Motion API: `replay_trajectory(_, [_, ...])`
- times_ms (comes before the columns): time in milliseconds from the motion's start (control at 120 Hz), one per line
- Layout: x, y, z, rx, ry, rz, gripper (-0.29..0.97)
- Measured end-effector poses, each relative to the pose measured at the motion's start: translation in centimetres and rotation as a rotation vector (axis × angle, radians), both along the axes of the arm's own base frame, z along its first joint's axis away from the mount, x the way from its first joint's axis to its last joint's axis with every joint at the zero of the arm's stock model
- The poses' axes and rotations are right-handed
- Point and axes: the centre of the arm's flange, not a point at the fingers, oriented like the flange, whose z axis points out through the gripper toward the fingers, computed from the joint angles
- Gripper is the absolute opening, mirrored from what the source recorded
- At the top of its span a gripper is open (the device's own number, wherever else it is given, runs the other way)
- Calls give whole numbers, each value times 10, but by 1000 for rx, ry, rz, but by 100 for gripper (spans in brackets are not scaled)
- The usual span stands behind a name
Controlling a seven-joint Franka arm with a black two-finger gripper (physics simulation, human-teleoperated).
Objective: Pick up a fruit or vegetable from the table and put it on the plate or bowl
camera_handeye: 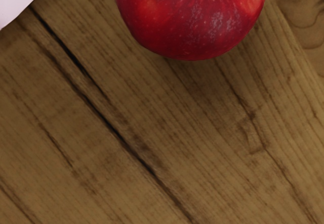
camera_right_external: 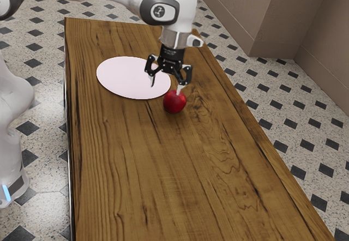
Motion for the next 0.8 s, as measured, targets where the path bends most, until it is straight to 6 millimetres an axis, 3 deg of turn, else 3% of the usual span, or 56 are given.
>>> replay_trajectory(258, [-11, 54, -16, -39, 11, 122, 68])
replay_trajectory(483, [-19, 89, -19, -54, 6, 182, 68])
replay_trajectory(558, [-13, 87, -21, -40, 9, 173, 68])
replay_trajectory(692, [16, 60, -25, -9, -8, 130, 68])
replay_trajectory(800, [21, 61, -25, -14, -31, 137, 68])
